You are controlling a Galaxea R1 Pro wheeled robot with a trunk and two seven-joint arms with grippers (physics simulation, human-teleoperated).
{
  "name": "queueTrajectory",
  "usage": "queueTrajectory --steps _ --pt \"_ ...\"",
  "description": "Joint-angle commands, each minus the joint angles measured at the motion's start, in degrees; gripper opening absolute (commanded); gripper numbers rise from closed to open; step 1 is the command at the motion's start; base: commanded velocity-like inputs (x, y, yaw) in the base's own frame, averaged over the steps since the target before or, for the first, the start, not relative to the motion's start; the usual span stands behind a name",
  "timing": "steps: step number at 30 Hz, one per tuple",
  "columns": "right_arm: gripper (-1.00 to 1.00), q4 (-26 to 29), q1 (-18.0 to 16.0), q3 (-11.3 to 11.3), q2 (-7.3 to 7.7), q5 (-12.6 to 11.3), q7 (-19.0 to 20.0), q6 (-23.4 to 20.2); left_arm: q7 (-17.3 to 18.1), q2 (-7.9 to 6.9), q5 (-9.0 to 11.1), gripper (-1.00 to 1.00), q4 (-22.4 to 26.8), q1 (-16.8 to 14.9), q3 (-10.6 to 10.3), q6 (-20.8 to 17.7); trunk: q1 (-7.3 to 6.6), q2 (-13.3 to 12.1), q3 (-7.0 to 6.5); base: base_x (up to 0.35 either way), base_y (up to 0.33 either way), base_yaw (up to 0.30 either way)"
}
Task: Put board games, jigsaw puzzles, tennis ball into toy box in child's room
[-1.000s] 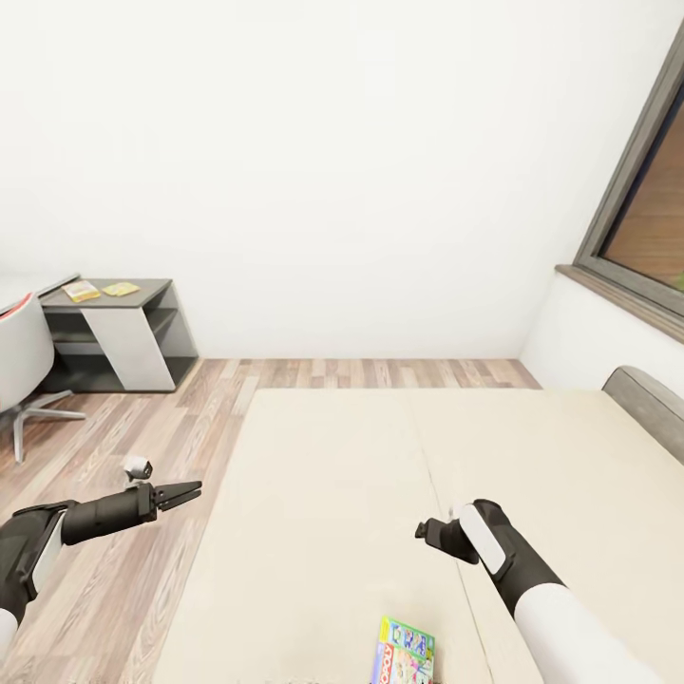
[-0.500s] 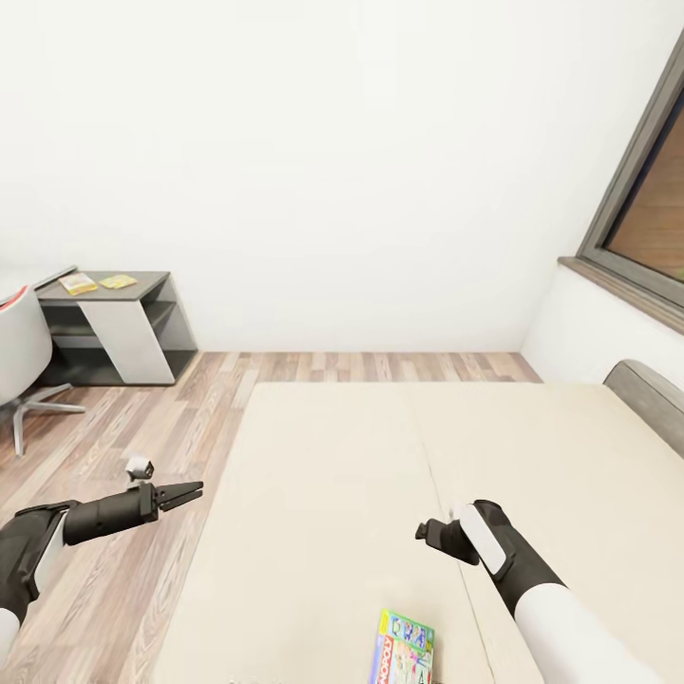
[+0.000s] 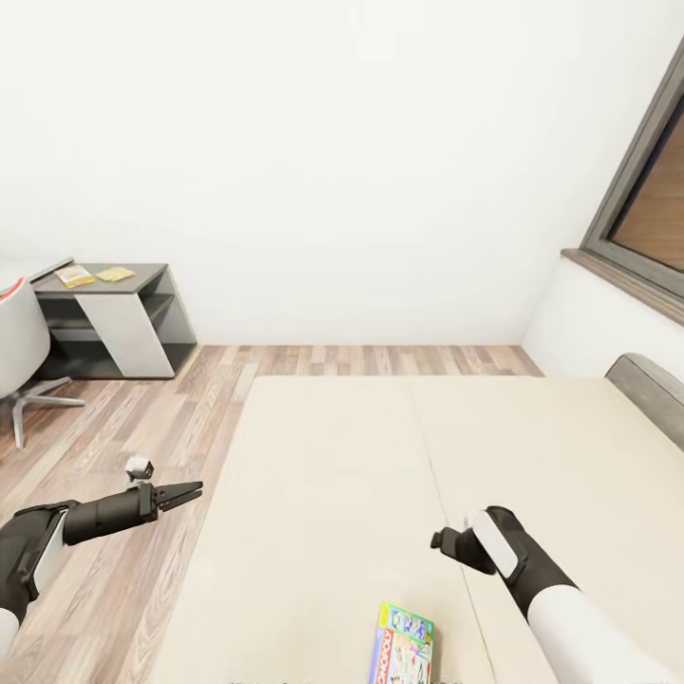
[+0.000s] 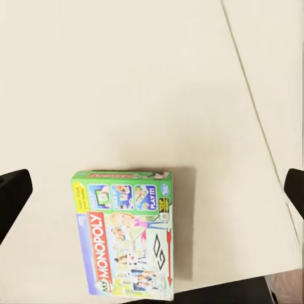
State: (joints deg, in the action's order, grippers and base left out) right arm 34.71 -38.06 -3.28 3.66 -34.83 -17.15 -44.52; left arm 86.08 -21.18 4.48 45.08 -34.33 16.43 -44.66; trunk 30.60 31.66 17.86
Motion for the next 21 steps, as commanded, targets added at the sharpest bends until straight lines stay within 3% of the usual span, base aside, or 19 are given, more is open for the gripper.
queueTrajectory --steps 1,17,21 --pt "1.00 -0.07 -0.20 -0.36 0.10 -0.60 -0.50 -0.11 0.21 -0.02 0.00 1.00 0.01 -0.04 0.01 -0.60 0.02 0.09 0.19 0.000 0.000 0.000" --pt "1.00 -0.67 -1.18 -0.48 0.13 -0.91 1.00 -0.62 0.79 0.15 0.32 1.00 0.61 -0.02 0.09 -0.48 0.02 0.09 1.70 0.000 0.000 0.000" --pt "1.00 -0.63 -1.21 -0.48 0.19 -1.01 4.97 -0.92 1.49 2.29 0.53 1.00 4.24 0.20 -1.00 -0.73 0.02 0.09 2.08 0.000 0.000 0.000"
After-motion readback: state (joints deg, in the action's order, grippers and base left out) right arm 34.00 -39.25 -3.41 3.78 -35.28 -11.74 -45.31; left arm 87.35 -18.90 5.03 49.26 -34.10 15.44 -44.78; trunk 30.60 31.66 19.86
